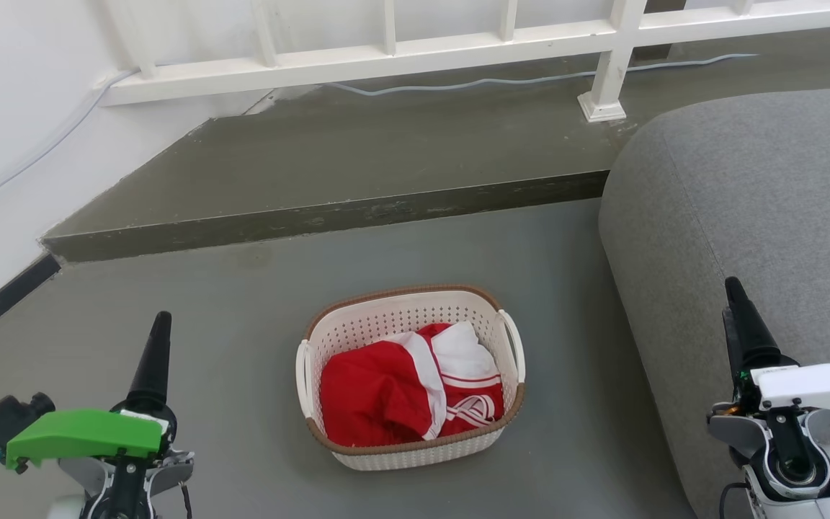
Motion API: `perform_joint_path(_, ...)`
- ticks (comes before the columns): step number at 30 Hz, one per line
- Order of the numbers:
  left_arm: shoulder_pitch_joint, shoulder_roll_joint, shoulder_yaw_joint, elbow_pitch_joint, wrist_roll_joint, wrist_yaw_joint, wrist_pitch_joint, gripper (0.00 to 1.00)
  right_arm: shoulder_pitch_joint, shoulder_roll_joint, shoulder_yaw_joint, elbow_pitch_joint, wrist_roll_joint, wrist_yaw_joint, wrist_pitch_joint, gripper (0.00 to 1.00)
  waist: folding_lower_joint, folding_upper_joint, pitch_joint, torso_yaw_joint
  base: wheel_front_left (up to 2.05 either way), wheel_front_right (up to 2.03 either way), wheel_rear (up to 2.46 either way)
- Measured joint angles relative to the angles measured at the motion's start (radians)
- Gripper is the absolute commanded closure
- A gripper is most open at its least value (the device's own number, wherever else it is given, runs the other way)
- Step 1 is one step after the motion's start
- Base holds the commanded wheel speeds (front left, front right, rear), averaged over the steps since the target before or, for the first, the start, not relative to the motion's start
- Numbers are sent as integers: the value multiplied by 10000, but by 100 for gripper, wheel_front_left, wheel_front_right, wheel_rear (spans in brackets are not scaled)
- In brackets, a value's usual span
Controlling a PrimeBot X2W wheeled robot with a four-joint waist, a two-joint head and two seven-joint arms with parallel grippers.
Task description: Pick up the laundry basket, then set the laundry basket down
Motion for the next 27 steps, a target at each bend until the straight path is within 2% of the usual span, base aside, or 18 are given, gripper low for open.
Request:
perform_joint_path(4, -74, 90, -134, 0, 608, 0, -157, 0, -129, -157, 226, -12, -688, -15, -157, 0, 0, 0, 0, 6, 0, 0, 0)
perform_joint_path(15, -260, 245, -504, -58, 2038, 121, -468, 0, -380, -535, 842, -63, -2569, -376, -428, 0, 0, 0, -45, 36, 0, 0, 0)
perform_joint_path(27, -541, 579, -1110, -251, 4180, 537, -786, 0, -569, -857, 1567, -182, -4859, -1062, -771, 0, 0, 0, -69, 54, 0, 0, 0)
